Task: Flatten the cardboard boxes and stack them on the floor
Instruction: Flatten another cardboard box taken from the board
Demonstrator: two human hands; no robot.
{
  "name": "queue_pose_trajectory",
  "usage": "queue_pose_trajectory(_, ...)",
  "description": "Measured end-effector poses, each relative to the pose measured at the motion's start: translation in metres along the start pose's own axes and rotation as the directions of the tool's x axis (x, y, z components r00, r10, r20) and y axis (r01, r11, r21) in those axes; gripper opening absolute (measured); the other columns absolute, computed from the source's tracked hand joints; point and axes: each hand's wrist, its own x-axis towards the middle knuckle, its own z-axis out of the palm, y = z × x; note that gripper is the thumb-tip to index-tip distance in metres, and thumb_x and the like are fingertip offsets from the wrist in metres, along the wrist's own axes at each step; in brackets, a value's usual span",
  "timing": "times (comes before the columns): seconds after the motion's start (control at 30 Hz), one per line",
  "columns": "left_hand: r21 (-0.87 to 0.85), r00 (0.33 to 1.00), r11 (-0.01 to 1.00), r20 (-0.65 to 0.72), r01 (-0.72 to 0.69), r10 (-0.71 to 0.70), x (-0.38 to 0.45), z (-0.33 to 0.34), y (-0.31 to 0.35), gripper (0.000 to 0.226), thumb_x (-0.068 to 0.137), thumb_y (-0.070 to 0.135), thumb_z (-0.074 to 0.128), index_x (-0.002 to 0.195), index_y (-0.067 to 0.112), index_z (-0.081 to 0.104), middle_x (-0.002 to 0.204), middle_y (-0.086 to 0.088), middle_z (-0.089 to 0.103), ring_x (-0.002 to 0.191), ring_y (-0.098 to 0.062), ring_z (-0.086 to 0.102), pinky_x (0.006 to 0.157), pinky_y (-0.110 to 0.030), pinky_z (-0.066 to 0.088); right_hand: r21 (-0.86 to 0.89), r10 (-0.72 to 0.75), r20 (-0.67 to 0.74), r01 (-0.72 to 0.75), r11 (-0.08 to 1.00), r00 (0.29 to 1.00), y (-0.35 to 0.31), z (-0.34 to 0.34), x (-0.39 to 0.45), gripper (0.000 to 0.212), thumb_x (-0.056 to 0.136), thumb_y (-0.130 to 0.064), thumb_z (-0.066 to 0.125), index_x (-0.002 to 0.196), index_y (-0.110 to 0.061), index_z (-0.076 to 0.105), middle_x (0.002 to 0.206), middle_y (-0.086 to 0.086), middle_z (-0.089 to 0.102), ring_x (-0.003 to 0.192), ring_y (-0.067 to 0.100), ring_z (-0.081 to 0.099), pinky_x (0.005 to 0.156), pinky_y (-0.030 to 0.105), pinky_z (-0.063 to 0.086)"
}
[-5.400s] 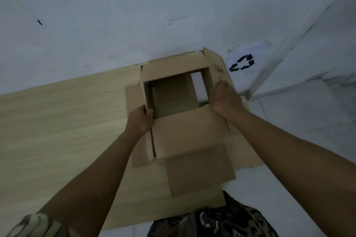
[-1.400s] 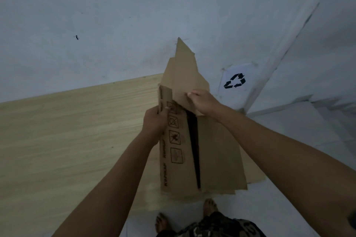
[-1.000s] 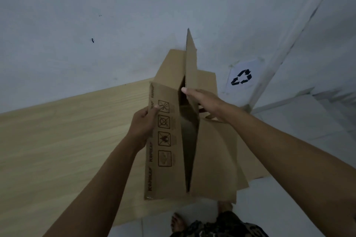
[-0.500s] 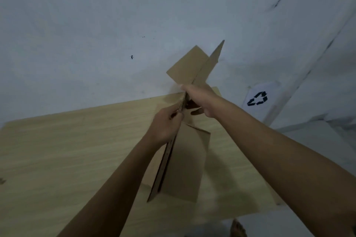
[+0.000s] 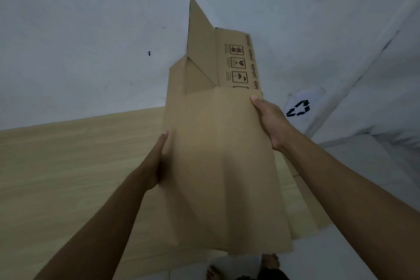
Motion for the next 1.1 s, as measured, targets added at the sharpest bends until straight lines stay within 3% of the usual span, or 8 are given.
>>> queue_pose_trajectory(0.07,-0.025,0.996,0.999,0.079,0.035,-0.033,0.001,0.0,-0.011,0.095,0.065,0.082,0.063,0.14,0.025,0.051,0.138,0.003,0.056,0.125,-0.022,0.054,0.112,-0.043,0.035,-0.031,0.026,0.001,-0.026,0.999,1.0,0.007,-0.007,0.001,0.035,0.101,-0.041,0.053,0.12,-0.016,0.068,0.106,0.007,0.076,0.094,0.022,0.074,0.069,0.033,0.06)
queue_pose_trajectory(0.13,-0.014,0.996,0.997,-0.042,0.082,-0.082,0.007,-0.001,-0.029,0.096,0.053,0.076,0.078,0.127,0.017,0.062,0.123,-0.004,0.066,0.111,-0.026,0.062,0.103,-0.043,0.044,-0.134,0.033,-0.04,-0.038,0.99,0.999,0.02,-0.017,0.007,0.034,0.101,-0.042,0.05,0.118,-0.018,0.068,0.106,0.006,0.075,0.092,0.021,0.073,0.066,0.03,0.059)
queue_pose_trajectory(0.27,0.019,0.952,1.0,-0.306,-0.005,0.011,0.007,0.014,-0.052,0.075,0.075,0.048,0.08,0.13,0.002,0.058,0.104,-0.006,0.066,0.083,-0.023,0.062,0.076,-0.033,0.05,-0.48,-0.011,-0.141,-0.059,0.875,0.99,0.065,-0.043,0.023,0.049,0.101,-0.05,0.043,0.114,-0.009,0.067,0.107,0.013,0.07,0.096,0.03,0.067,0.088,0.042,0.056)
queue_pose_trajectory(0.57,0.12,0.933,0.992,-0.361,0.044,0.002,0.037,0.065,-0.058,0.067,0.065,0.054,0.085,0.111,0.007,0.069,0.093,-0.006,0.07,0.082,-0.023,0.067,0.078,-0.037,0.057,-0.646,0.002,-0.311,-0.214,0.733,0.95,0.124,-0.107,0.058,0.061,0.099,-0.053,0.042,0.118,0.001,0.064,0.115,0.019,0.067,0.107,0.034,0.063,0.088,0.034,0.048)
queue_pose_trajectory(0.83,0.189,0.889,0.967,-0.453,0.168,-0.066,0.067,0.089,-0.053,0.068,0.05,0.065,0.085,0.088,0.011,0.068,0.091,-0.007,0.069,0.086,-0.027,0.067,0.083,-0.044,0.058,-0.661,0.01,-0.279,-0.2,0.723,0.96,0.105,-0.127,0.091,0.053,0.097,-0.054,0.048,0.119,-0.007,0.06,0.114,0.009,0.066,0.097,0.024,0.062,0.077,0.03,0.048)
queue_pose_trajectory(0.97,0.23,0.891,0.949,-0.445,0.213,-0.092,0.076,0.075,-0.044,0.072,0.063,0.057,0.082,0.111,0.005,0.068,0.098,-0.015,0.07,0.054,-0.018,0.056,0.041,-0.023,0.045,-0.615,0.183,-0.171,-0.25,0.748,0.968,0.111,-0.116,0.097,0.06,0.099,-0.048,0.052,0.144,-0.01,0.042,0.135,0.005,0.053,0.112,0.018,0.052,0.085,0.021,0.034)
queue_pose_trajectory(1.03,0.237,0.902,0.952,-0.425,0.195,-0.079,0.084,0.067,-0.039,0.076,0.063,0.054,0.082,0.122,0.01,0.063,0.111,-0.02,0.068,0.071,-0.022,0.066,0.052,-0.026,0.052,-0.616,0.233,-0.191,-0.301,0.728,0.954,0.122,-0.111,0.097,0.069,0.099,-0.047,0.051,0.153,-0.009,0.029,0.15,0.009,0.044,0.131,0.026,0.048,0.094,0.025,0.036)
queue_pose_trajectory(1.1,0.245,0.903,0.958,-0.427,0.151,-0.033,0.094,0.065,-0.035,0.086,0.063,0.056,0.081,0.134,0.014,0.056,0.126,-0.011,0.065,0.098,-0.027,0.067,0.073,-0.034,0.055,-0.633,0.256,-0.234,-0.347,0.692,0.938,0.137,-0.11,0.096,0.068,0.1,-0.042,0.051,0.154,-0.011,0.025,0.146,0.014,0.049,0.129,0.032,0.051,0.094,0.029,0.039)
